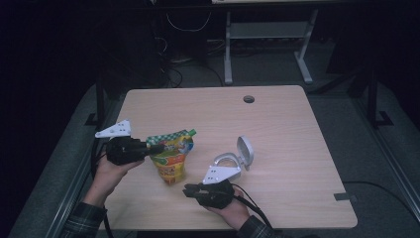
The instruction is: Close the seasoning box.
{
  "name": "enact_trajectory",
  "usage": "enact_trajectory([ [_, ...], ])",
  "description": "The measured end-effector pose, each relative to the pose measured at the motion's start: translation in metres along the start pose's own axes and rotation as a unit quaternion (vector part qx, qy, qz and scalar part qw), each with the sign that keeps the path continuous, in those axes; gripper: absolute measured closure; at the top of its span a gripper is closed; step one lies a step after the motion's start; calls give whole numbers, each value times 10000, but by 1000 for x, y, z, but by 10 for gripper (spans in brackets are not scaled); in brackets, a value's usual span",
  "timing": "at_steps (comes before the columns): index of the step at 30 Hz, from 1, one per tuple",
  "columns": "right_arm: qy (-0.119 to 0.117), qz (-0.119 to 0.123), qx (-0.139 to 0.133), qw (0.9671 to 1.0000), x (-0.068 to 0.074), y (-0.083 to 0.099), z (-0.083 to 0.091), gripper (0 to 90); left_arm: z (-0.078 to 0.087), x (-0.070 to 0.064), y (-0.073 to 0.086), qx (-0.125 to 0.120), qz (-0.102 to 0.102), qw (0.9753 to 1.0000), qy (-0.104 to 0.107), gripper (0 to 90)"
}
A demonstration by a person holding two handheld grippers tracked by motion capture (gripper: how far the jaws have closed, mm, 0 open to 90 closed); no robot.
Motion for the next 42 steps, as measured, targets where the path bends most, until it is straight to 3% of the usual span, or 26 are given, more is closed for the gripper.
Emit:
enact_trajectory([
  [11, 19, 5, 67, 10000, -2, 1, 2, 768, 13, -6, 21, -132, 69, 9999, -4, 847],
  [16, 100, 35, 73, 9999, -3, 1, 7, 851, 17, -9, 29, -133, 67, 9999, 12, 821],
  [18, 105, 28, 60, 9999, -4, 2, 11, 899, 17, -10, 31, -112, 78, 9999, 37, 754],
  [21, 120, 56, 55, 9999, -5, 3, 13, 899, 17, -12, 36, -119, 88, 9999, 39, 701],
  [24, 152, 74, 70, 9998, -6, 6, 17, 900, 17, -14, 40, -115, 121, 9999, 18, 547],
  [25, 152, 74, 70, 9998, -6, 6, 17, 900, 17, -14, 42, -99, 108, 9999, -1, 547],
  [29, 225, 113, 71, 9997, -6, 8, 25, 900, 18, -14, 52, 36, 124, 9999, -98, 376],
  [32, 307, 124, 87, 9994, -9, 12, 36, 900, 20, -15, 65, 162, 146, 9994, -254, 327],
  [42, 696, 122, 227, 9972, -19, 27, 63, 900, 13, -17, 102, 476, 357, 9970, -489, 270],
])
Point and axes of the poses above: each handheld gripper's, and its own axes: z roughly backward along the jaws, y roughly out of its underside, x roughly to its left, the point moved 4 cm from there along -z, roughly forward along the jaws, and after that the axes turned 11 degrees about x, right-handed, at the moved point
